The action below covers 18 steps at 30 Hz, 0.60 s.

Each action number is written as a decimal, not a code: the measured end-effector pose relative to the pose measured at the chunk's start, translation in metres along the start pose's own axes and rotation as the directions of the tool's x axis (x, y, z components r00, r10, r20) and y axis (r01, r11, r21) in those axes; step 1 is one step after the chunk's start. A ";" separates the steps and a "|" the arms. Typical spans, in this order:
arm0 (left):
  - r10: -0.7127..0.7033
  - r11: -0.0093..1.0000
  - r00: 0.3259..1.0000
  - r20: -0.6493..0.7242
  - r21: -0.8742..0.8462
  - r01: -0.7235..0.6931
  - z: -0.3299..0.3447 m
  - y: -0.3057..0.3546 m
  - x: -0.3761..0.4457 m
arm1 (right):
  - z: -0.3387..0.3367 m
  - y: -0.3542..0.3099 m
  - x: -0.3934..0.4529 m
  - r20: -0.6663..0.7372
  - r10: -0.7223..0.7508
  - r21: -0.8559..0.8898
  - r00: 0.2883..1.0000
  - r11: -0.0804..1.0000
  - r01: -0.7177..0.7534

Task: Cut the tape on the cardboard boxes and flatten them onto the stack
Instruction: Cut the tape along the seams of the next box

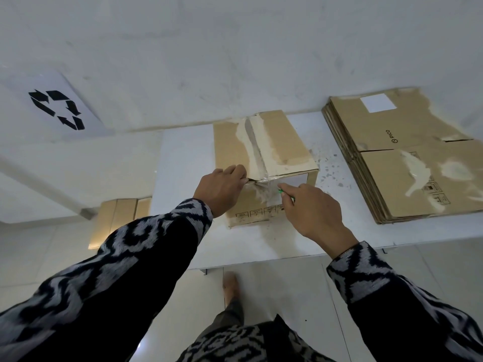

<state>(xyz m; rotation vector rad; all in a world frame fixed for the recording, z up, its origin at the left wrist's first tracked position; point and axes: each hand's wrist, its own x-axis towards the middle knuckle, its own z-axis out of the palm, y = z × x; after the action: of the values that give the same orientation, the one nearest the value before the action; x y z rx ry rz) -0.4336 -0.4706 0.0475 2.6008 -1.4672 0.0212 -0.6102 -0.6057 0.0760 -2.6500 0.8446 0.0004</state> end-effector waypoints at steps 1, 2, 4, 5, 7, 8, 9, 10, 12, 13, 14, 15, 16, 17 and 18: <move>-0.001 1.000 1.000 0.003 -0.001 0.001 0.000 0.000 0.000 | 0.000 -0.001 0.000 -0.011 0.000 -0.006 1.000 1.000 0.000; -0.004 1.000 1.000 0.007 -0.003 0.004 0.001 0.001 -0.001 | 0.001 -0.002 0.001 -0.025 0.000 -0.017 1.000 1.000 -0.001; -0.008 1.000 1.000 0.011 -0.005 0.008 0.001 0.001 -0.001 | 0.002 -0.006 0.001 -0.049 -0.001 -0.046 0.999 0.999 -0.002; -0.008 1.000 1.000 0.011 -0.006 0.008 0.001 0.000 -0.001 | 0.002 -0.007 0.001 -0.059 0.000 -0.058 0.998 0.998 -0.003; -0.006 1.000 1.000 0.006 -0.006 0.006 0.001 0.000 -0.001 | 0.002 -0.010 -0.001 -0.073 0.004 -0.074 0.997 0.997 -0.009; -0.002 1.000 1.000 0.007 -0.002 0.002 0.001 0.001 -0.001 | 0.003 -0.012 -0.002 -0.073 0.008 -0.085 0.997 0.996 -0.014; 0.004 1.000 1.000 0.010 0.002 -0.004 0.001 0.002 -0.001 | 0.004 -0.013 -0.002 -0.069 0.011 -0.099 0.998 0.995 -0.018; 0.007 1.000 1.000 0.012 0.003 -0.007 0.002 0.002 -0.001 | 0.005 -0.014 -0.002 -0.064 0.014 -0.111 0.998 0.994 -0.021; -0.005 1.000 1.000 0.026 -0.007 0.005 0.005 0.001 -0.003 | 0.007 -0.018 0.000 -0.048 0.017 -0.131 0.999 0.991 -0.024; -0.017 1.000 0.999 0.037 -0.011 0.018 0.007 0.000 -0.004 | 0.009 -0.020 0.000 -0.036 0.018 -0.139 0.999 0.990 -0.023; -0.027 1.000 0.998 0.057 -0.010 0.027 0.009 0.000 -0.006 | 0.011 -0.020 0.000 -0.022 0.021 -0.145 1.000 0.989 -0.024; -0.028 1.000 0.996 0.086 -0.001 0.028 0.012 0.001 -0.009 | 0.012 -0.020 -0.001 -0.011 0.027 -0.149 1.000 0.988 -0.029; -0.024 1.000 0.993 0.119 0.010 0.023 0.014 0.003 -0.013 | 0.015 -0.019 -0.003 -0.002 0.035 -0.157 0.999 0.987 -0.035; -0.020 1.000 0.988 0.154 0.020 0.017 0.019 0.006 -0.018 | 0.019 -0.018 -0.006 0.009 0.045 -0.167 0.999 0.985 -0.043; -0.021 1.000 0.984 0.180 0.024 0.017 0.022 0.010 -0.022 | 0.024 -0.017 -0.009 0.023 0.057 -0.173 0.998 0.984 -0.052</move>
<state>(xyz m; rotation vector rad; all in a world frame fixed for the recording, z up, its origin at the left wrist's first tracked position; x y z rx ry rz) -0.4545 -0.4604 0.0249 2.6955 -1.5063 -0.2062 -0.6051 -0.5798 0.0605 -2.7781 0.9466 0.1295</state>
